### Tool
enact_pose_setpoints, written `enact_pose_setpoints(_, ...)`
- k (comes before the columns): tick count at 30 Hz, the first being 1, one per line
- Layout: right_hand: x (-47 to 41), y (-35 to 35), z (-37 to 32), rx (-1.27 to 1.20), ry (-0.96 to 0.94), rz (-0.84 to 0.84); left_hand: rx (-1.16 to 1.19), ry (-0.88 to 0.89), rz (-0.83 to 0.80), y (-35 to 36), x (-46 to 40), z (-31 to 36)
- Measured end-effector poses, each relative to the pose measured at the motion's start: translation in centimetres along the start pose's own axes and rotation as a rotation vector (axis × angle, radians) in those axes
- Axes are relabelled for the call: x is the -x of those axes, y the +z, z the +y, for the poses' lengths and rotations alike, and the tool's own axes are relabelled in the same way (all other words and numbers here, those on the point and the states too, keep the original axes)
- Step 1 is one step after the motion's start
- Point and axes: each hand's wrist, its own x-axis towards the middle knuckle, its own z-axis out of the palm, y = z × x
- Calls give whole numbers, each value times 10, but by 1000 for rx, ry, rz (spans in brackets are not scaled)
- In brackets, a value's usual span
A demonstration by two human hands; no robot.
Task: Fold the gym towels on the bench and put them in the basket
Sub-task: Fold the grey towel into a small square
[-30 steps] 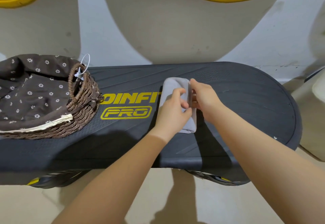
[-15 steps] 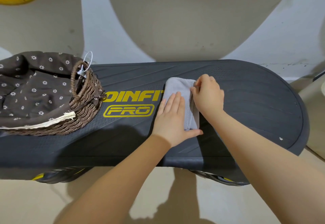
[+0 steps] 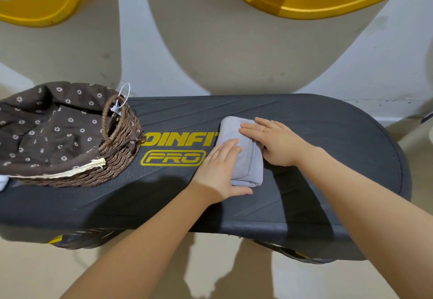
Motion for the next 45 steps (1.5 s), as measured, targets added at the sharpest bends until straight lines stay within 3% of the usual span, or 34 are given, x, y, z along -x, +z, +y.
enact_pose_setpoints(4, -4, -2, -1, -150, 4, 100, 10, -48, 15, 2, -1, 1)
enact_pose_setpoints(8, -7, -12, -10, -307, 27, 75, 274, -265, 172, -3, 2, 6)
enact_pose_setpoints(11, -1, -22, -15, -470, 51, 37, 559, -400, 451, -19, 11, 10)
enact_pose_setpoints(13, 9, -30, -26, -656, 126, 18, 873, -421, 618, -37, 19, 12)
enact_pose_setpoints(15, 15, -36, -44, -877, 149, -4, 1264, -360, 694, -55, 29, 13)
enact_pose_setpoints(17, 15, -39, -68, -1019, 119, -41, 1477, -271, 678, -66, 43, 10)
enact_pose_setpoints(20, 2, -41, -107, -1194, 89, -98, 1345, -159, 631, -79, 65, -6)
enact_pose_setpoints(23, -14, -51, -150, -1260, 44, -172, 1119, -165, 704, -107, 89, -26)
enact_pose_setpoints(27, -46, -76, -194, -1495, 3, 25, 1148, -245, 688, -163, 120, -71)
enact_pose_setpoints(29, -64, -99, -220, -1429, -74, 213, 1078, -269, 558, -190, 137, -100)
enact_pose_setpoints(31, -80, -122, -244, -1189, -226, 250, 951, -341, 436, -209, 148, -124)
enact_pose_setpoints(35, -127, -130, -300, -844, -384, -107, 850, -406, 276, -228, 170, -175)
enact_pose_setpoints(40, -178, -109, -332, -833, -302, -297, 884, -427, 276, -238, 174, -218)
enact_pose_setpoints(42, -201, -100, -332, -930, -233, -221, 871, -495, 288, -239, 173, -239)
enact_pose_setpoints(45, -229, -82, -333, -1032, -92, -89, 647, -588, 255, -236, 173, -270)
